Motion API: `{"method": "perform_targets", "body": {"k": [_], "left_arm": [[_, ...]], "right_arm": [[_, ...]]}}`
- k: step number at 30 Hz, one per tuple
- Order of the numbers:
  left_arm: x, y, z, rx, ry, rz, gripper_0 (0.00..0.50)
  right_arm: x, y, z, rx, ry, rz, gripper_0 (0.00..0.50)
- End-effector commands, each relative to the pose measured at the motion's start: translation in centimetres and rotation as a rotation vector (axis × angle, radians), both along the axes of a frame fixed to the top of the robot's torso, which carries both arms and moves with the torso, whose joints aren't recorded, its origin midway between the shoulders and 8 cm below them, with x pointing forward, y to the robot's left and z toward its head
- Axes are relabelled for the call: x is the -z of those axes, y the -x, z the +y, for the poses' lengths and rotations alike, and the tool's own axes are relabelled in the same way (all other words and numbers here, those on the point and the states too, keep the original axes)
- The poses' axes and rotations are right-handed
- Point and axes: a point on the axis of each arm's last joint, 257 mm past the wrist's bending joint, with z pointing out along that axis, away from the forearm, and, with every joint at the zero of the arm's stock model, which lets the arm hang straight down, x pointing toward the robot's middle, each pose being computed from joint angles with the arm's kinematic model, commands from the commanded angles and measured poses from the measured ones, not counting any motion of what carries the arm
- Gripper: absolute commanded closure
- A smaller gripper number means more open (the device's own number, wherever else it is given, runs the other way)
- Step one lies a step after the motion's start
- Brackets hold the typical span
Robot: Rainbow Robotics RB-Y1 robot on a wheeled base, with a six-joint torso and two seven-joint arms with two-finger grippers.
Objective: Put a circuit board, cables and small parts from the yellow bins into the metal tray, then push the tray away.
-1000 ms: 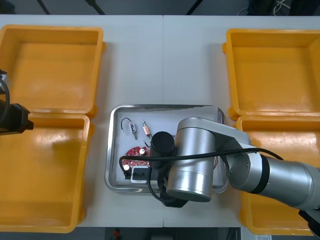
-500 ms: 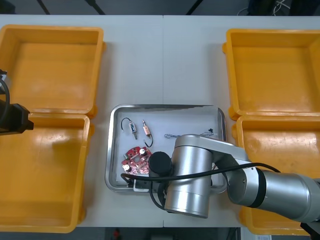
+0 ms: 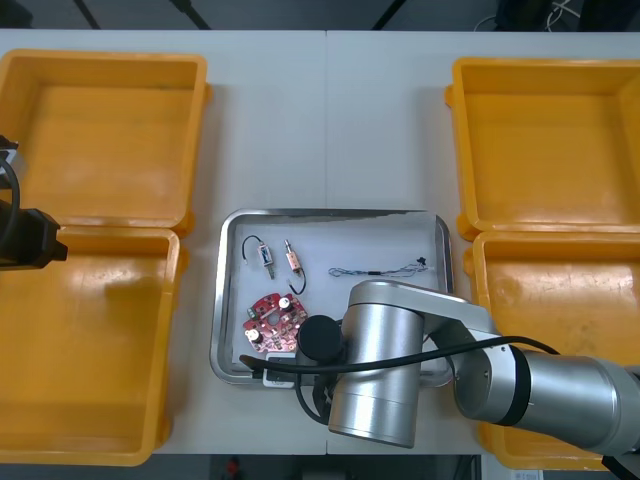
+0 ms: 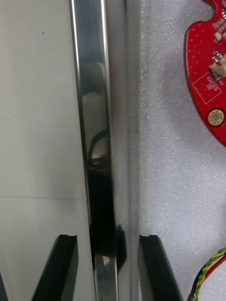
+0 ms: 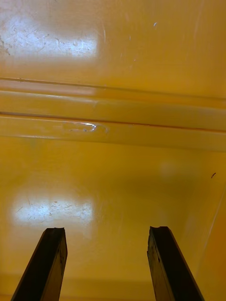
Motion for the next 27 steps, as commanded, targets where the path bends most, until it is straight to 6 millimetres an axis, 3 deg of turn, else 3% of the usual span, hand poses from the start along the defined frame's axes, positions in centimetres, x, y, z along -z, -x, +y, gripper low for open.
{"method": "perform_targets", "body": {"k": [1,3,12,27], "left_arm": [[-0.8,0.4,1.6,0.047,-0.067,0.002,0.0],[-0.8,0.4,1.6,0.047,-0.067,0.002,0.0],[-0.8,0.4,1.6,0.047,-0.067,0.002,0.0],[-0.8,0.4,1.6,0.047,-0.067,0.002,0.0]], "right_arm": [[0.3,1.2,1.0,-0.029,-0.013,0.007,0.474],[0.2,0.7,0.7,-0.027,-0.007,-0.007,0.5],[-1.8,-2.2,0.0,-0.053,0.022,-0.076,0.5],[-7.5,-8.5,-0.8,-0.126,0.108,-0.227,0.5]]}}
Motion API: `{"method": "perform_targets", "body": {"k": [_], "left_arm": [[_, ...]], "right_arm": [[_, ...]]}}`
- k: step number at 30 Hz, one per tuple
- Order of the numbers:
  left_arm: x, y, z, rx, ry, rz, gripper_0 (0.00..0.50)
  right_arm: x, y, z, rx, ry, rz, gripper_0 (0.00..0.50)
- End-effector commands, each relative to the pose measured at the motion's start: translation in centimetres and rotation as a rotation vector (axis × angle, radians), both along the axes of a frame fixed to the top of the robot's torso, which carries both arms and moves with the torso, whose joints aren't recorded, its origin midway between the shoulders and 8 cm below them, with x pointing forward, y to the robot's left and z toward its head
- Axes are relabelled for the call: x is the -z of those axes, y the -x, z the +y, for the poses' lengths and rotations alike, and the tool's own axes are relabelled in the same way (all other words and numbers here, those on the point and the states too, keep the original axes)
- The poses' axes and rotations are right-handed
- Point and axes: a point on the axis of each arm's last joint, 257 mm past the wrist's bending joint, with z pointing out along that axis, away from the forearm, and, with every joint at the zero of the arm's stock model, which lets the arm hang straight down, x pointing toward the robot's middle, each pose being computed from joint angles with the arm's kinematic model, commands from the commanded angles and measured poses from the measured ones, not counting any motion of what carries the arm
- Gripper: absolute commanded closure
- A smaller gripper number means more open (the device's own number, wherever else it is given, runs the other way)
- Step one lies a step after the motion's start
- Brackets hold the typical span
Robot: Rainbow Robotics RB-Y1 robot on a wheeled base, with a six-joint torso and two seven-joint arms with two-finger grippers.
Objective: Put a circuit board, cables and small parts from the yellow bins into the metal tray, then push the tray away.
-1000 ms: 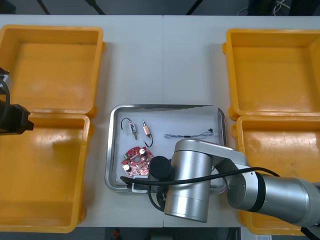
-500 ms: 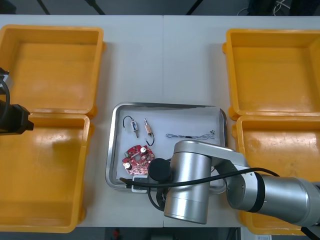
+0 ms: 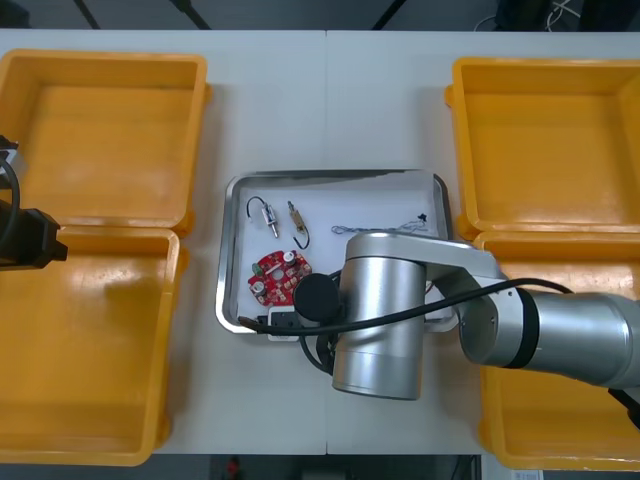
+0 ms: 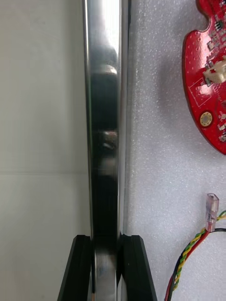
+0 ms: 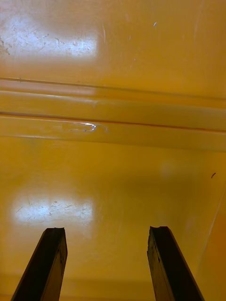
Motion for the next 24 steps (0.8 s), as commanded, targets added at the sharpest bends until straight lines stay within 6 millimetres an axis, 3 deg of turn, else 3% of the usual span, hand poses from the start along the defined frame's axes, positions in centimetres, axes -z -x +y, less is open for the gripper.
{"method": "perform_targets", "body": {"k": [1,24], "left_arm": [[-0.8,0.4,1.6,0.047,-0.067,0.002,0.0],[-0.8,0.4,1.6,0.047,-0.067,0.002,0.0]], "right_arm": [[-2.5,-2.7,0.0,-0.069,0.055,-0.071,0.5],[-8.8,-13.4,1.6,-0.029,0.032,-0.237,0.5]]}}
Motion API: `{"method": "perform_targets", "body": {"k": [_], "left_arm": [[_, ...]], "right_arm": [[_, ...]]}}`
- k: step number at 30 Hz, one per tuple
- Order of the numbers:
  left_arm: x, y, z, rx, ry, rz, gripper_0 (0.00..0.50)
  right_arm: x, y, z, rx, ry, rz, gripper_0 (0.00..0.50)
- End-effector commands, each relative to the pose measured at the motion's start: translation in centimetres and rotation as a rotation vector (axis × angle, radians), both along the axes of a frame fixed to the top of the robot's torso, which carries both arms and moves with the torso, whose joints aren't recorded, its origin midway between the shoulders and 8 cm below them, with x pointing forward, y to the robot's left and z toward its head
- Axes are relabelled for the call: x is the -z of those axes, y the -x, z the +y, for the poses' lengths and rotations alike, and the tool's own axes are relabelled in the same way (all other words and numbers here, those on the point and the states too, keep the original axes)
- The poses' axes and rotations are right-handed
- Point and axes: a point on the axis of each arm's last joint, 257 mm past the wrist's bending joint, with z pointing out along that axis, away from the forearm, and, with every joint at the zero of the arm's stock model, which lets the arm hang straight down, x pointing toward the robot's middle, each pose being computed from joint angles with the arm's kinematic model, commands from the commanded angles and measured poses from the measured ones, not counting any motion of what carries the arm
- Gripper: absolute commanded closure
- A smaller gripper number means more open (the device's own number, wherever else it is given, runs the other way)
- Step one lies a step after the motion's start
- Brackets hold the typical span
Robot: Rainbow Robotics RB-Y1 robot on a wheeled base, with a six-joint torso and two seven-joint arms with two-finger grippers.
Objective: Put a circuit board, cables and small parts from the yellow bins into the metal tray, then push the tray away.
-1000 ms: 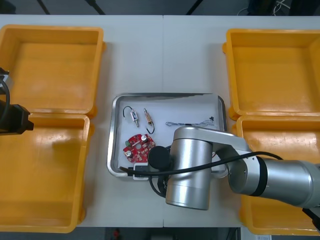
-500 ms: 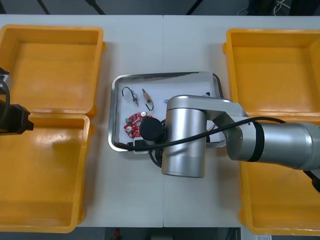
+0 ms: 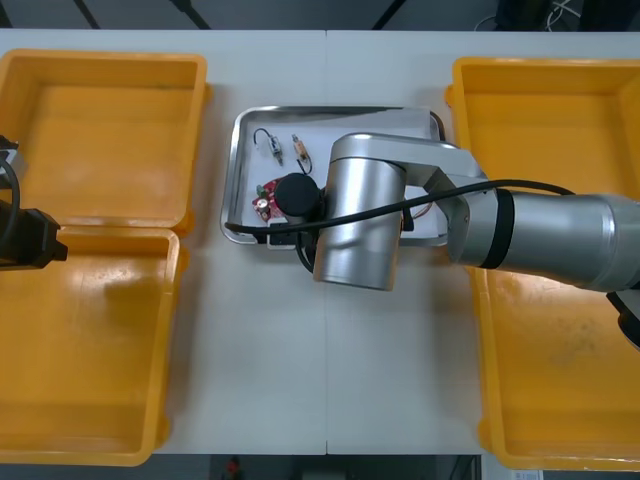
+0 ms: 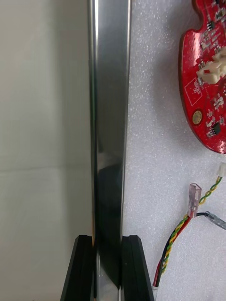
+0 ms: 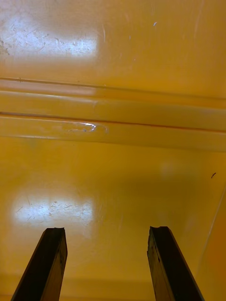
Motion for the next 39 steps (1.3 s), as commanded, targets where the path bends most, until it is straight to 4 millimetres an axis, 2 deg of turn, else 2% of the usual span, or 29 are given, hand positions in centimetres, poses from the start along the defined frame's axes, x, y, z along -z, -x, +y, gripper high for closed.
{"method": "perform_targets", "body": {"k": [1,9,20,33,39], "left_arm": [[-0.8,0.4,1.6,0.047,-0.067,0.002,0.0],[-0.8,0.4,1.6,0.047,-0.067,0.002,0.0],[-0.8,0.4,1.6,0.047,-0.067,0.002,0.0],[-0.8,0.4,1.6,0.047,-0.067,0.002,0.0],[-0.8,0.4,1.6,0.047,-0.067,0.002,0.0]], "right_arm": [[-2.9,-3.0,1.9,-0.073,-0.013,-0.074,0.5],[-4.4,-7.2,2.9,-0.104,-0.078,-0.137,0.5],[-6.4,-11.4,3.7,-0.137,-0.112,-0.21,0.5],[-8.6,-15.0,5.8,-0.189,-0.226,-0.299,0.5],[-9.3,-15.8,6.2,-0.206,-0.261,-0.327,0.5]]}}
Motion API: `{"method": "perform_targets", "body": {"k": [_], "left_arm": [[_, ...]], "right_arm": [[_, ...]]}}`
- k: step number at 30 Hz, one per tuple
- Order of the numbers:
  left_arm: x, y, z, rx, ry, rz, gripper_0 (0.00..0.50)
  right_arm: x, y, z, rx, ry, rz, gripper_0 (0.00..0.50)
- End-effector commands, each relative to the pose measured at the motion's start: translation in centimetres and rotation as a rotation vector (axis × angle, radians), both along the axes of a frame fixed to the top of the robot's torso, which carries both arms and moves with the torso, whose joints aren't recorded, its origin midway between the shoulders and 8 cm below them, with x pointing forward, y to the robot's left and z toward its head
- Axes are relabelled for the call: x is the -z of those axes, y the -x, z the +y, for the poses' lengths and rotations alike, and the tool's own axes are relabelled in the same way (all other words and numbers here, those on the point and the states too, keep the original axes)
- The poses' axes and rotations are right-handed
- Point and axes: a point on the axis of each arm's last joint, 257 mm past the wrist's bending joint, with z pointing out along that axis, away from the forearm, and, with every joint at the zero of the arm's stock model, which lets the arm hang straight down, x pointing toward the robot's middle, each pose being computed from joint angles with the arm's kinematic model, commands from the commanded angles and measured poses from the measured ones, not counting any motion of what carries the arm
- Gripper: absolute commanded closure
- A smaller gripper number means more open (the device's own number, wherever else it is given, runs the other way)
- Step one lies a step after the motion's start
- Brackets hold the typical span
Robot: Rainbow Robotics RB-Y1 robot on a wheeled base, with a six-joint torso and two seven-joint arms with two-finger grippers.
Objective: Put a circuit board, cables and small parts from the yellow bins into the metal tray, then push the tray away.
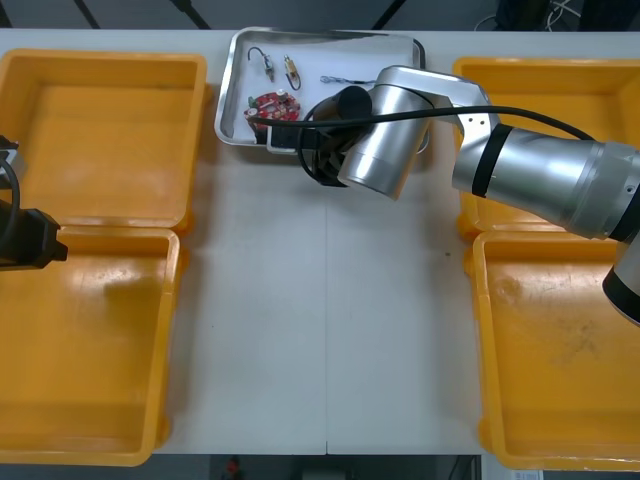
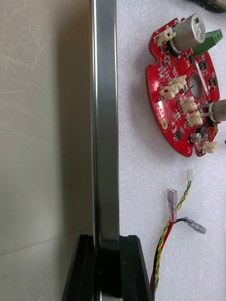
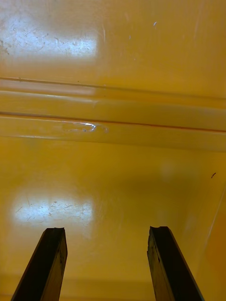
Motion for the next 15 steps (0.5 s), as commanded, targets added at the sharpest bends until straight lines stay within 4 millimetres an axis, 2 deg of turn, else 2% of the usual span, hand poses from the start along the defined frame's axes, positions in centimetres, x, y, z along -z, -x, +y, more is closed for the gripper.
{"method": "perform_targets", "body": {"k": [1,14,15], "left_arm": [[-0.78,0.35,1.57,0.047,-0.067,0.001,0.0],[-0.78,0.35,1.57,0.047,-0.067,0.001,0.0],[-0.78,0.35,1.57,0.047,-0.067,0.001,0.0]], "right_arm": [[-3.57,-0.59,2.98,-0.078,0.002,-0.078,0.5],[-4.26,-1.46,3.12,-0.094,-0.025,-0.11,0.5],[-3.73,-1.2,3.19,-0.098,-0.021,-0.098,0.464]]}}
